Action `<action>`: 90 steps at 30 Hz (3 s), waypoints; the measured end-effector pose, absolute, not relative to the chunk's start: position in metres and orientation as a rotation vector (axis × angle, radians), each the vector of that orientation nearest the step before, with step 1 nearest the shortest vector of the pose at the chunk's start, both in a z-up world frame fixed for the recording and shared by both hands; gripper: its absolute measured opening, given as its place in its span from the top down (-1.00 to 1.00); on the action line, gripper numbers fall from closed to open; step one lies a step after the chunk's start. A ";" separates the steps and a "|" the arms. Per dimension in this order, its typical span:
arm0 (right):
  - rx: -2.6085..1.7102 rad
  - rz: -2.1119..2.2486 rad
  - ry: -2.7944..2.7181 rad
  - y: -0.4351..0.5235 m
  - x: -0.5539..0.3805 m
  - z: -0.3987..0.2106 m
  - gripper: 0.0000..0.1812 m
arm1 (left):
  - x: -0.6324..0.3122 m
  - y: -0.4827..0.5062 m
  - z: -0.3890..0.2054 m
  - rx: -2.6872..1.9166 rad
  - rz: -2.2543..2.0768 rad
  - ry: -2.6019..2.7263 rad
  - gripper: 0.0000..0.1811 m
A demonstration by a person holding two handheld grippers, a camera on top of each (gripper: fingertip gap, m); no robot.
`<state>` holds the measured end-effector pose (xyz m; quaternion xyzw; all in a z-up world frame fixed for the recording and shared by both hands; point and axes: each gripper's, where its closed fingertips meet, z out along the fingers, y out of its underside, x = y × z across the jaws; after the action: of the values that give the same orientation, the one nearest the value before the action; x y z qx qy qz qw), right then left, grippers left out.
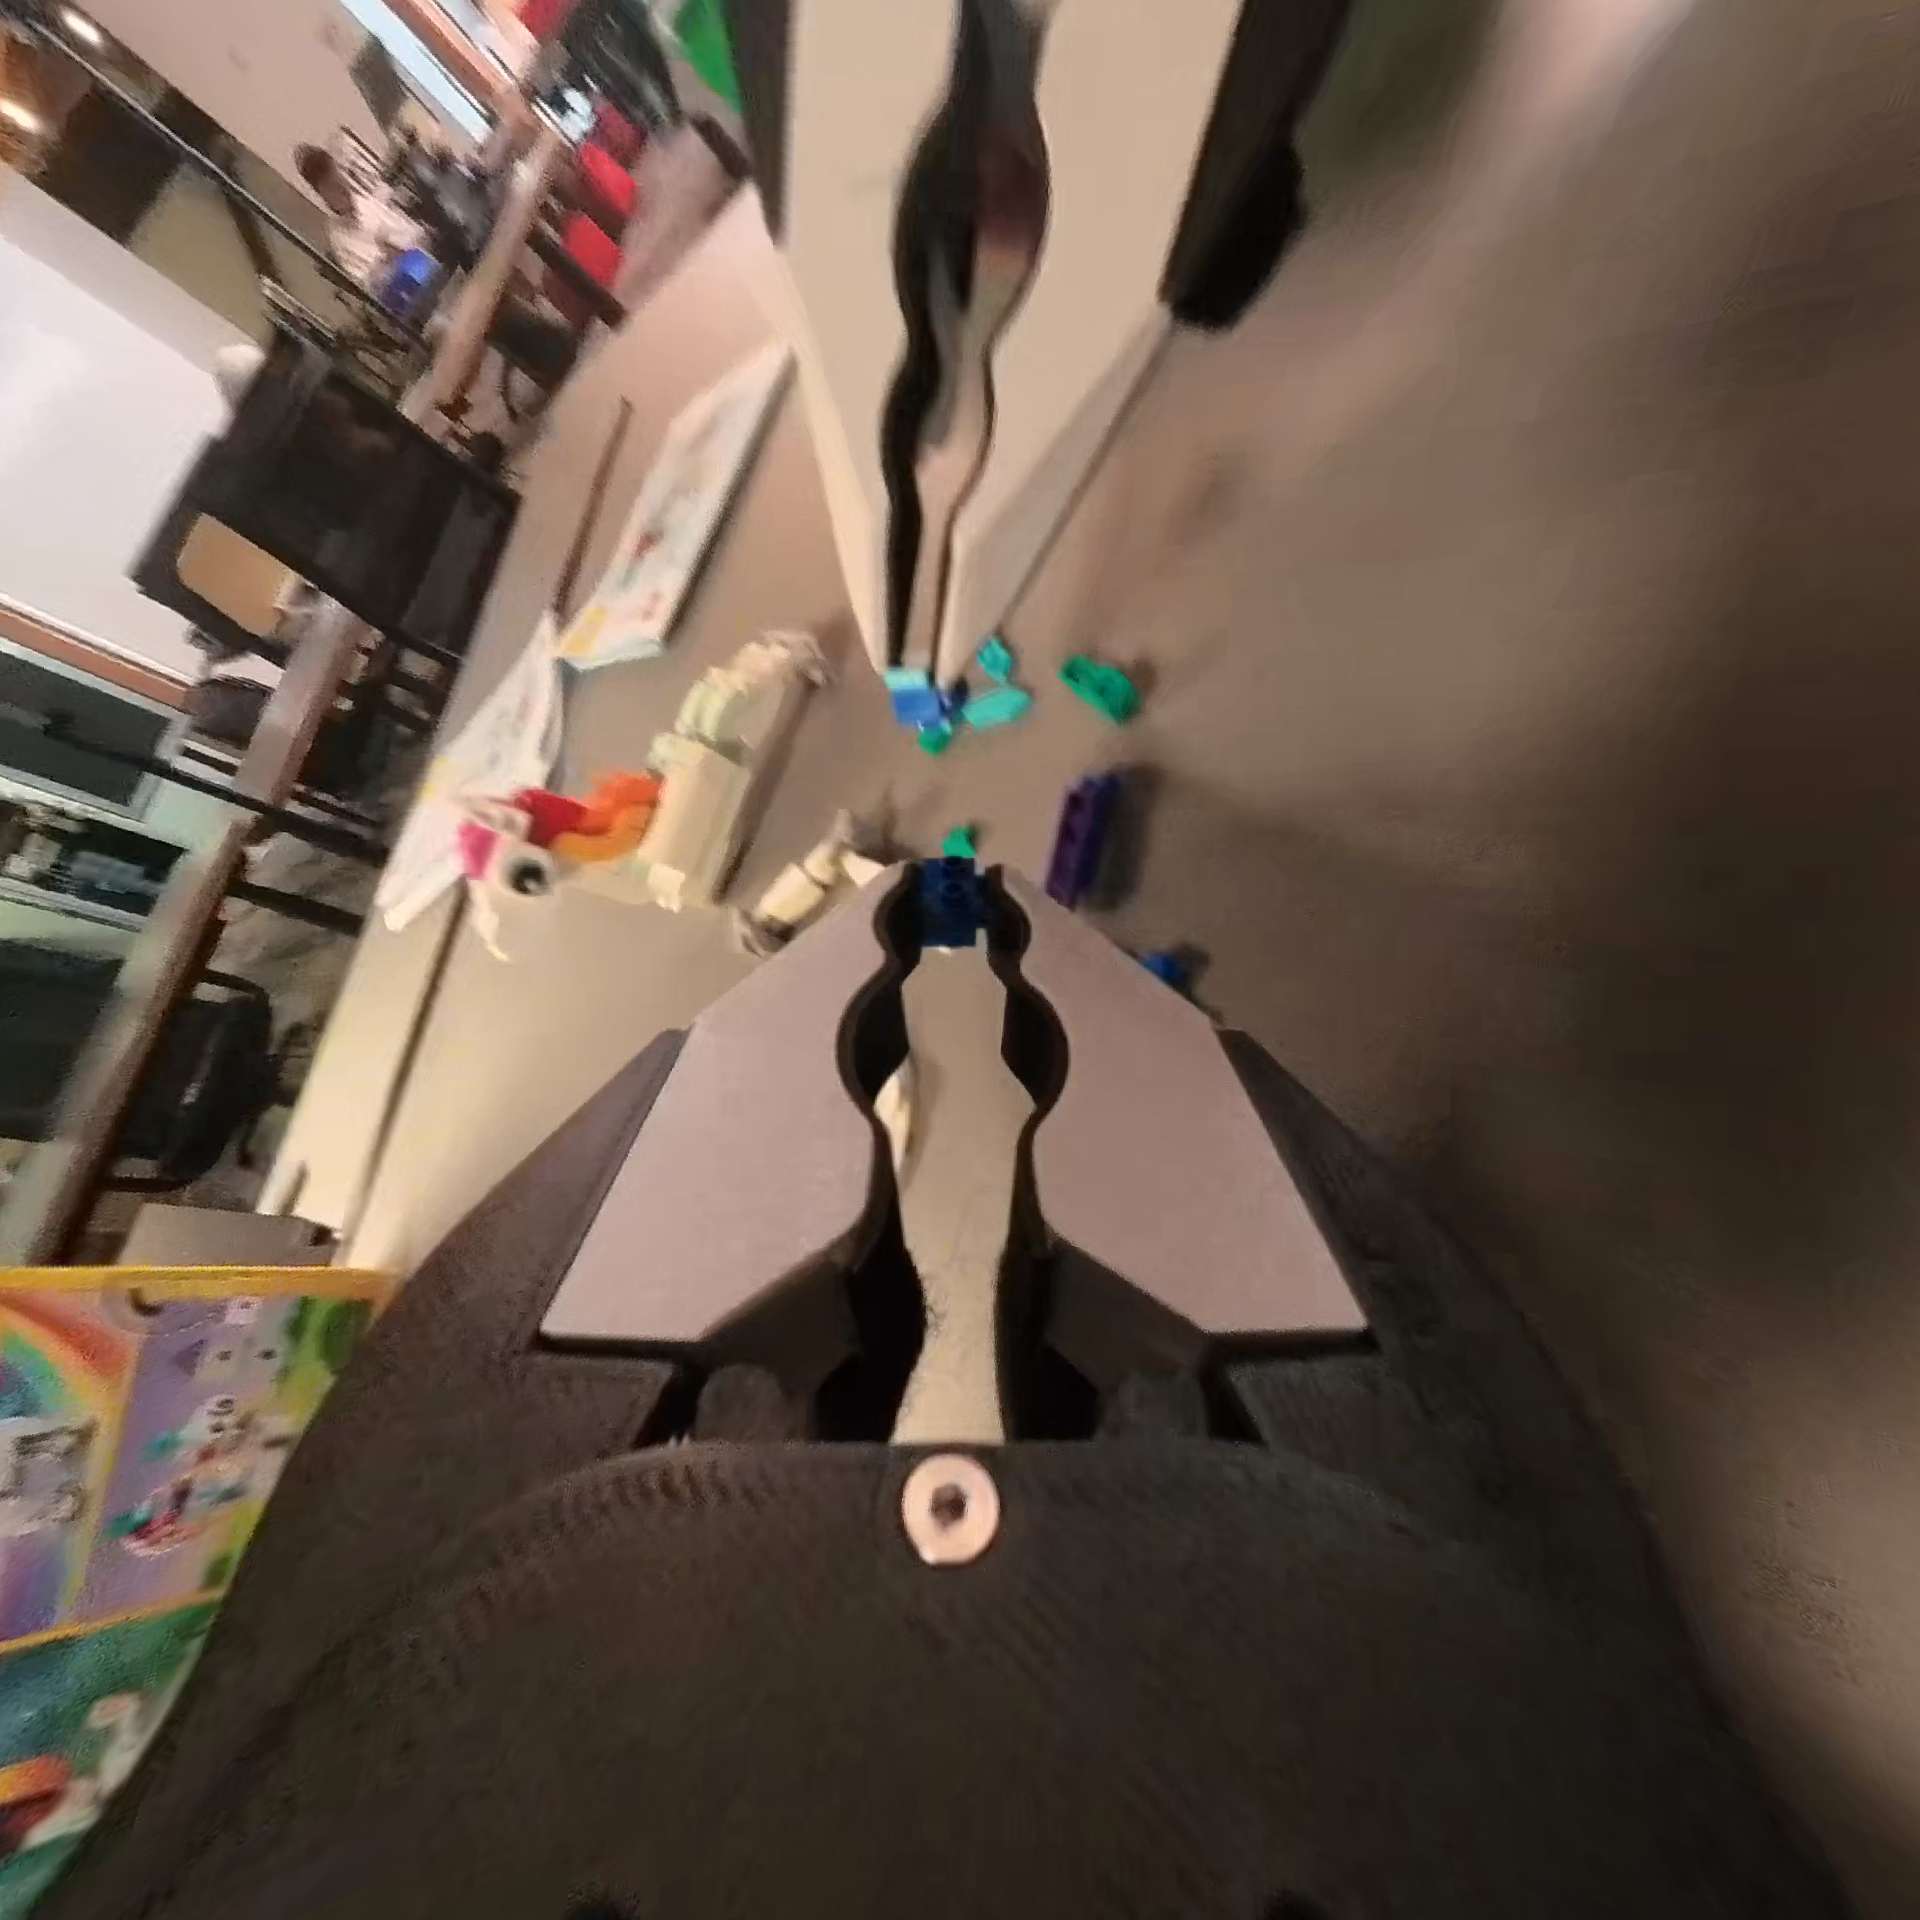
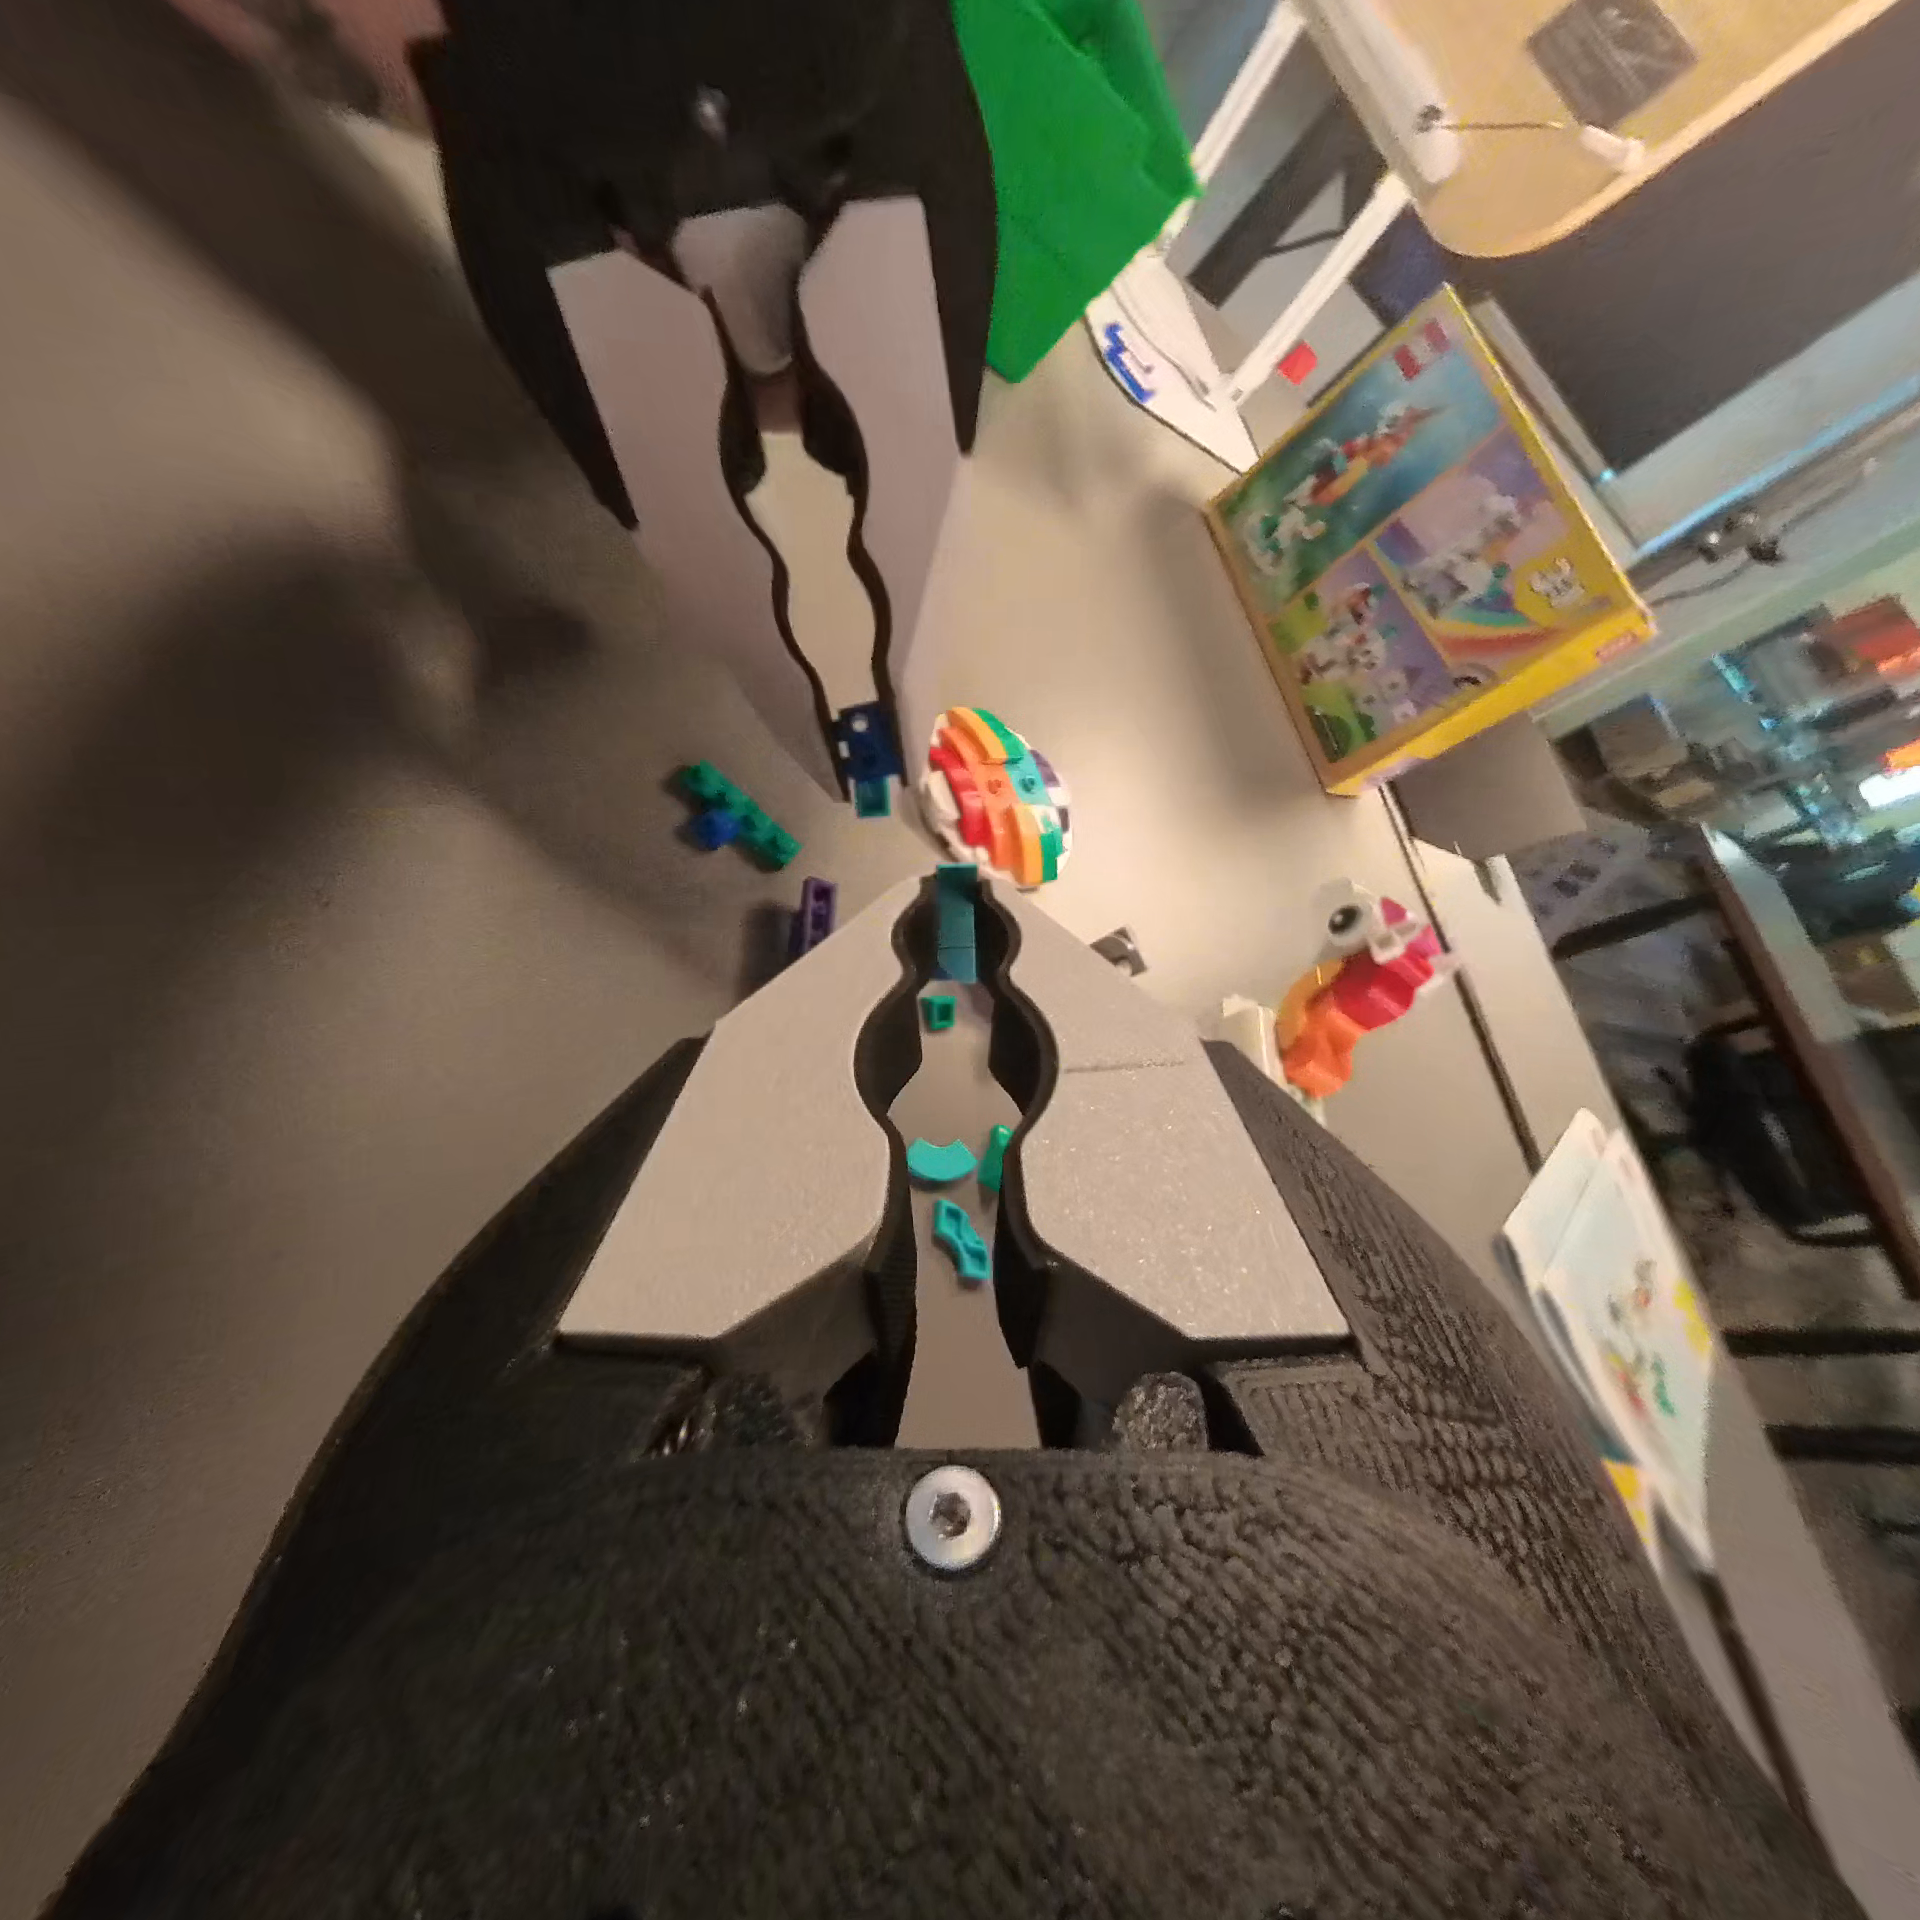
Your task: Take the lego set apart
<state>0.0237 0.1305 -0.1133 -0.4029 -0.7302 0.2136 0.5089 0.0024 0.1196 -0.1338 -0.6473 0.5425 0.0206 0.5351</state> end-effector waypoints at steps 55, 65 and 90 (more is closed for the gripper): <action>-1.303 1.808 -1.256 0.113 0.018 -0.063 0.95 | -0.040 0.126 -0.141 -2.101 -0.764 0.638 0.88; -1.417 1.625 -1.250 0.124 0.007 -0.081 0.94 | -0.050 0.133 -0.157 -2.182 -0.550 0.637 0.37; -1.262 1.796 -0.949 0.133 0.005 -0.052 0.90 | -0.007 0.126 -0.052 -1.343 0.315 0.870 0.98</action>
<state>0.0050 0.1327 -0.0516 -0.4909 -0.3693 0.6989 0.3662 -0.0071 0.1264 -0.0525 -0.5995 0.3882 0.1406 0.6857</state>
